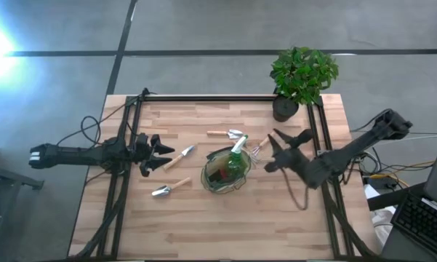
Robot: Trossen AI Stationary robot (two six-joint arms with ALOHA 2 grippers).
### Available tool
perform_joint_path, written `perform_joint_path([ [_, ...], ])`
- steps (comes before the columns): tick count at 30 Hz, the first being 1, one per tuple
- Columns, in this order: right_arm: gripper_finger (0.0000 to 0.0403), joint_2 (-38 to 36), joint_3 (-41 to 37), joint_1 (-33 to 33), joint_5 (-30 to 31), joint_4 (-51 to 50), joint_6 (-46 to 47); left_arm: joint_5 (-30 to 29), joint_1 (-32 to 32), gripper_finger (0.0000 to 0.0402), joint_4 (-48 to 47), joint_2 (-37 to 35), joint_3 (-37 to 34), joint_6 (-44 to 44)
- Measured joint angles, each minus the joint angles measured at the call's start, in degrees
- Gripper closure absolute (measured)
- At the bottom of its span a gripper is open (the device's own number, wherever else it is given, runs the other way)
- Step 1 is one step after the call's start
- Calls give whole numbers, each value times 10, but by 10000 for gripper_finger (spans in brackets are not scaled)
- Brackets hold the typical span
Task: Pick & Place Garden tools in Gardening bag
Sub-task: Put the right brown hand rake into the green gardening bag
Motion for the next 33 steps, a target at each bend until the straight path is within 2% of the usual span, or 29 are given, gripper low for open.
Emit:
perform_joint_path([
  [4,297,-89,-61,-11,-189,-1,49,0,0,156,0,0,0,0],
  [6,300,-128,-80,-20,-252,-9,83,0,0,156,0,0,0,0],
  [9,303,-176,-91,-34,-282,-66,160,0,0,156,0,0,0,0],
  [13,305,-212,-86,-52,-337,-219,285,0,0,156,0,0,0,0],
  [17,305,-213,-73,-79,-430,-329,364,0,0,156,0,0,0,0],
  [20,307,-194,-73,-92,-488,-362,382,0,0,156,0,0,0,0],
  [22,309,-178,-77,-98,-504,-364,382,0,0,156,0,0,0,0],
  [33,330,-105,-78,-163,-503,-389,374,0,0,156,0,0,0,0],
])
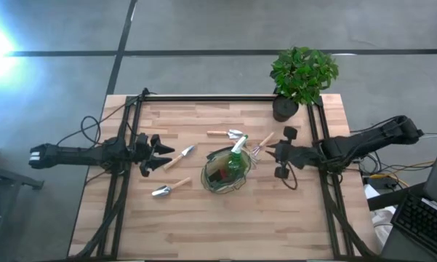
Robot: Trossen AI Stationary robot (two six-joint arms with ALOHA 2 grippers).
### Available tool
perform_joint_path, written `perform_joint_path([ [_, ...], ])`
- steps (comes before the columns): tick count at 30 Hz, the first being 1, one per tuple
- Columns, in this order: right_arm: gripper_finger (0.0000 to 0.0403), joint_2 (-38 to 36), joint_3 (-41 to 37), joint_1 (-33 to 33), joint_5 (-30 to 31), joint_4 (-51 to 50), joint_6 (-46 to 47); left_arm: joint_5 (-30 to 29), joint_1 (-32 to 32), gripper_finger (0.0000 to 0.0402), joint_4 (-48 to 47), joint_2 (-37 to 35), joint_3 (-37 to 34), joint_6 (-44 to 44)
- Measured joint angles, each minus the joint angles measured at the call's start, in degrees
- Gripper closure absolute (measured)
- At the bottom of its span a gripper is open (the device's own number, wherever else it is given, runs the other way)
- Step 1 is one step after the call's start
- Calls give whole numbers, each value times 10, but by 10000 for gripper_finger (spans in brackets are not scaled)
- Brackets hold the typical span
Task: Pick & Place Garden tools in Gardening bag
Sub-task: Put the right brown hand rake into the green gardening bag
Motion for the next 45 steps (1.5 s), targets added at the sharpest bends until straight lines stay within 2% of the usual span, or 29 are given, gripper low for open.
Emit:
perform_joint_path([
  [11,329,46,0,-116,-9,-44,61,0,0,156,0,0,0,0],
  [13,333,53,0,-127,-33,-42,31,0,0,156,0,0,0,0],
  [17,340,71,0,-137,-86,-44,-88,0,0,156,0,0,0,0],
  [24,349,113,0,-137,-92,-56,-255,0,0,156,0,0,0,0],
  [27,353,137,1,-137,-93,-55,-280,0,0,156,0,0,0,0],
  [31,353,178,22,-146,-93,-59,-251,0,0,156,0,0,0,0],
  [37,329,241,61,-166,-92,-97,-268,0,0,156,0,0,0,0],
  [45,281,292,64,-199,-93,-98,-286,0,0,156,0,0,0,0],
])
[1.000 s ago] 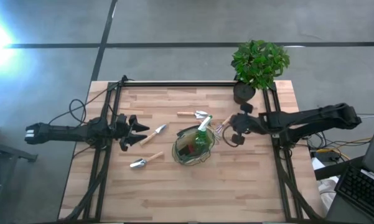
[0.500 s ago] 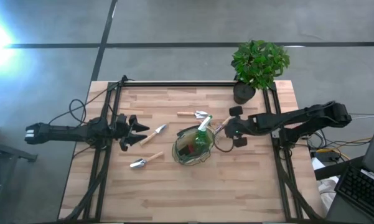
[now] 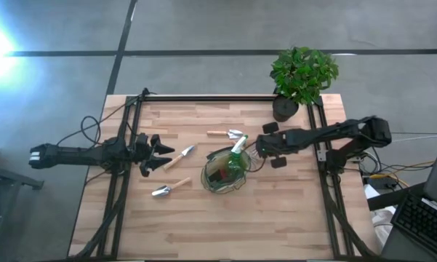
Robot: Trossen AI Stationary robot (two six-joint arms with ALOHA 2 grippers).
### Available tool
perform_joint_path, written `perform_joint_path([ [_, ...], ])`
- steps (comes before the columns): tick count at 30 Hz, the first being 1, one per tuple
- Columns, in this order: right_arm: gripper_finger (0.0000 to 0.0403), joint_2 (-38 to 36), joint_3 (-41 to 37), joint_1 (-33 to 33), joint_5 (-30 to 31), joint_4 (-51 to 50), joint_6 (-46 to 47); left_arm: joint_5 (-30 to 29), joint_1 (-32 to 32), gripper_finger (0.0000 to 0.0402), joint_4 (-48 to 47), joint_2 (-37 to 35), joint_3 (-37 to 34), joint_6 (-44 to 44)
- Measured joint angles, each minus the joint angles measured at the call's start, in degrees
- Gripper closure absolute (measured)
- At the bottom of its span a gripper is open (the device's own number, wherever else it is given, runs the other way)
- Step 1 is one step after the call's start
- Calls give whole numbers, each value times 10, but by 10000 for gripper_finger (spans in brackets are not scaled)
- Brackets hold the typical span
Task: Pick & Place Garden tools in Gardening bag
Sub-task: Put the right brown hand rake into the green gardening bag
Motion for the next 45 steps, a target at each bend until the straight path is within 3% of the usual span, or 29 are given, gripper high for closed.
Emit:
perform_joint_path([
  [8,243,16,0,1,-31,37,-67,0,0,156,0,0,0,0],
  [20,239,76,0,-7,-30,76,-136,0,0,156,0,0,0,0],
  [27,253,92,2,-14,4,88,-146,0,0,156,0,0,0,0],
  [45,303,93,4,-28,-68,39,-53,0,0,156,0,0,0,0],
])
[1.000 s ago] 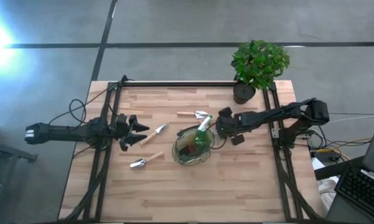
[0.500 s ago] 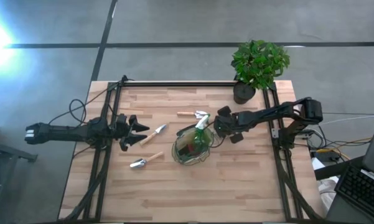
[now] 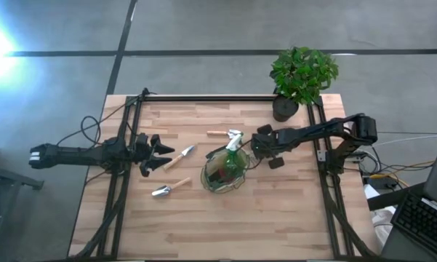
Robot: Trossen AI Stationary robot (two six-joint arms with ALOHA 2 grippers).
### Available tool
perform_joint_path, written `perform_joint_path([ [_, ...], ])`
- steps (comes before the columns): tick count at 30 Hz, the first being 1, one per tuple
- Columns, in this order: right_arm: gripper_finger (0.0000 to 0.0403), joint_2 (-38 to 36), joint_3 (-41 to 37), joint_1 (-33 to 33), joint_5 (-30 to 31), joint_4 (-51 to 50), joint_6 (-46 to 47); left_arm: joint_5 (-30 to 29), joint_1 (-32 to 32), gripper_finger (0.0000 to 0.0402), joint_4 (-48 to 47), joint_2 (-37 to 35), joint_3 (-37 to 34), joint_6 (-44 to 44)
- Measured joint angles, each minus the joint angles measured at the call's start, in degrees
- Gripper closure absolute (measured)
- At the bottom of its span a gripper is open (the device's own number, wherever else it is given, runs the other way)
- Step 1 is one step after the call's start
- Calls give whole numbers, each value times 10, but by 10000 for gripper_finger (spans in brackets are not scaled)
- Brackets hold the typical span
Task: Pick & Place Garden tools in Gardening bag
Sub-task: Put the right brown hand rake into the green gardening bag
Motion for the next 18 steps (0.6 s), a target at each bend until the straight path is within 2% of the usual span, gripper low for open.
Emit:
perform_joint_path([
  [8,320,-8,-1,1,-34,-24,73,0,0,156,0,0,0,0],
  [18,309,-8,-2,1,-81,-33,146,0,0,156,0,0,0,0],
])
